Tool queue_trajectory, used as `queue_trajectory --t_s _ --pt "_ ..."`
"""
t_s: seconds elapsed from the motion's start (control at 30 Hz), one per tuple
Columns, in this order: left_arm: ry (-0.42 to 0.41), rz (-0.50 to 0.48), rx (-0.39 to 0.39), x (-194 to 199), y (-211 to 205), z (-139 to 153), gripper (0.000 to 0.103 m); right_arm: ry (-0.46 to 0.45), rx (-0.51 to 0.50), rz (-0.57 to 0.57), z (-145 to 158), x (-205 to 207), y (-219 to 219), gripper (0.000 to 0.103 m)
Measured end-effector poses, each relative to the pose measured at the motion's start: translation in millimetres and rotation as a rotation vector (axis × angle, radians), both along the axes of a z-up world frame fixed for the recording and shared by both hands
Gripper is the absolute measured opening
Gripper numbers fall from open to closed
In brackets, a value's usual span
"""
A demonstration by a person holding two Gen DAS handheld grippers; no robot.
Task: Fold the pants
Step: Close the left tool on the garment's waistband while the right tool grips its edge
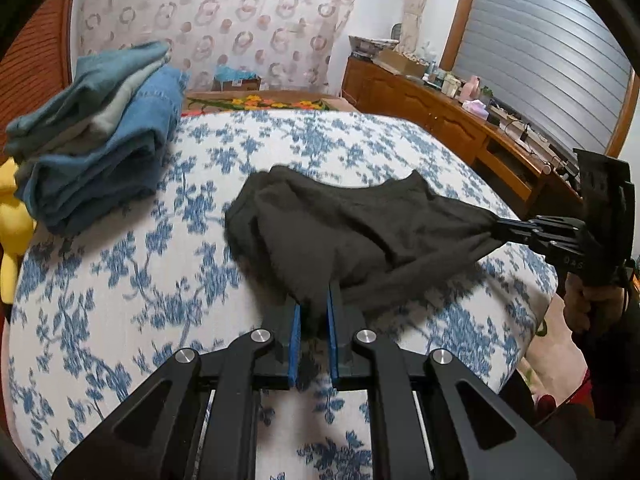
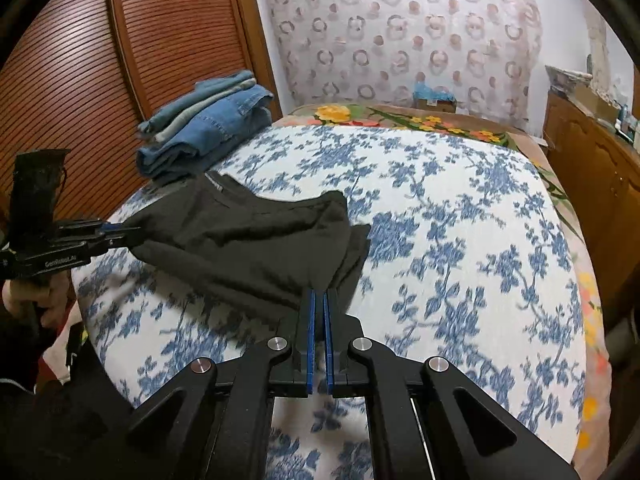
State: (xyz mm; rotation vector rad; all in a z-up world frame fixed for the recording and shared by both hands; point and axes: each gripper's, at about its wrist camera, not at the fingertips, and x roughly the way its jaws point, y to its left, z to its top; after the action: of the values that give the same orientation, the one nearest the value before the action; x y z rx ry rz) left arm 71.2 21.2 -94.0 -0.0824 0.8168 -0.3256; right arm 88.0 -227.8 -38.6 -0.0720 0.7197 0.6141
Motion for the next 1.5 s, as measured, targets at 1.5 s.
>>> queue_trajectory --t_s 1.5 --pt "-0.051 0.018 0.058 89.5 -9.8 19.8 0.010 0.013 -0.049 -0.053 -9.1 76.4 48.5 0.029"
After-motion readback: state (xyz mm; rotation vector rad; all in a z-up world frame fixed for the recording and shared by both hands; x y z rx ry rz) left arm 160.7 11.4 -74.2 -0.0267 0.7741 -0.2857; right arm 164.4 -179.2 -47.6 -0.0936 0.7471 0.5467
